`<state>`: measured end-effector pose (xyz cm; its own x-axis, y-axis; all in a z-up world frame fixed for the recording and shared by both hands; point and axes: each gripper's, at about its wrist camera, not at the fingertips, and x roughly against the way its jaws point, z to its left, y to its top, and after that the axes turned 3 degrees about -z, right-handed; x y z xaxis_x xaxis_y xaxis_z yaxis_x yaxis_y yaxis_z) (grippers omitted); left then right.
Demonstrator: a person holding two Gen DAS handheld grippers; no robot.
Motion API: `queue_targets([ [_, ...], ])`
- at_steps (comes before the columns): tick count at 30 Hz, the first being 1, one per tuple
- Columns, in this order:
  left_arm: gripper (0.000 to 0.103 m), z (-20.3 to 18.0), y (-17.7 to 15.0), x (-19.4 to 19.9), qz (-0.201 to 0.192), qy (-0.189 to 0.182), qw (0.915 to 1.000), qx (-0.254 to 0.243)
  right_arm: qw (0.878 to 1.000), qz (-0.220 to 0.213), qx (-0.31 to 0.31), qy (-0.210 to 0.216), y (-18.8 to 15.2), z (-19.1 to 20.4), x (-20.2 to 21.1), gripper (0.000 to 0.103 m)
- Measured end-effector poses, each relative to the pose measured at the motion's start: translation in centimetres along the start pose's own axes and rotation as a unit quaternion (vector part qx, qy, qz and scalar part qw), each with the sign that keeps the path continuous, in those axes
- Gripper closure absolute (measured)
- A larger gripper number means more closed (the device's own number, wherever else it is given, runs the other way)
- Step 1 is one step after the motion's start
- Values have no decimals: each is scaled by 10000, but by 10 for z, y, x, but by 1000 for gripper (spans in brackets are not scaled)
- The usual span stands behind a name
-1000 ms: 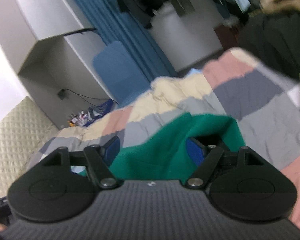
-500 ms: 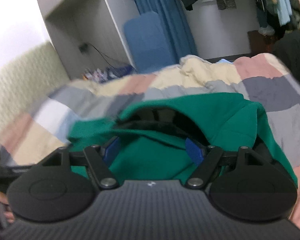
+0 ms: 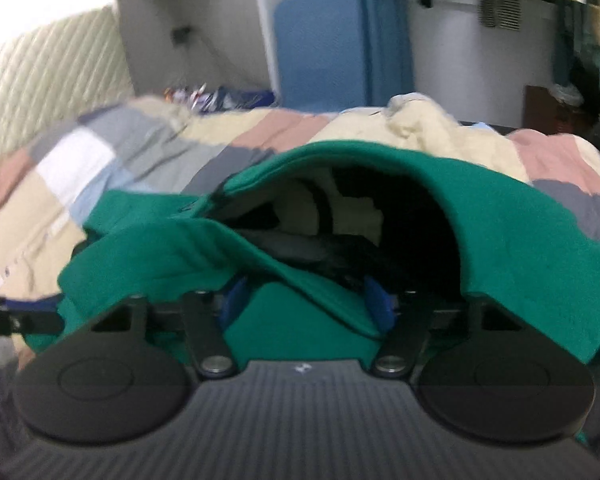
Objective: Fold large clothes
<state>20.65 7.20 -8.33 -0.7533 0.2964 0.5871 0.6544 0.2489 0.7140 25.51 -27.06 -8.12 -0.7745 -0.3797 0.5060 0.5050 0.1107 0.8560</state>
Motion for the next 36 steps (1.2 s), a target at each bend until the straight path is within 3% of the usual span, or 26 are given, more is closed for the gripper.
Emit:
queue_targets([
  [4,34,8,2,10,-86,-142,9998,123,9974,366,586,-182,18,6,-2,90],
  [6,34,8,4,14,-183,-129,9997,83,9969,401,673,-120,28,4,1,91],
  [12,34,8,14,32,-499,-443,9978,39,9969,-205,509,-561,72,-11,16,93],
  [18,34,4,18,41,-730,-671,9951,42,9953,-357,255,-864,99,-31,-15,96],
  [24,34,8,16,25,-703,-454,9964,95,9888,20,-35,-1492,86,-55,-77,97],
  [31,34,13,15,-1,-472,-394,9981,49,9876,589,-218,-1440,55,-73,-133,96],
  [36,34,13,16,-14,-371,-352,9987,-34,9896,517,-423,-1275,55,-71,-124,94],
])
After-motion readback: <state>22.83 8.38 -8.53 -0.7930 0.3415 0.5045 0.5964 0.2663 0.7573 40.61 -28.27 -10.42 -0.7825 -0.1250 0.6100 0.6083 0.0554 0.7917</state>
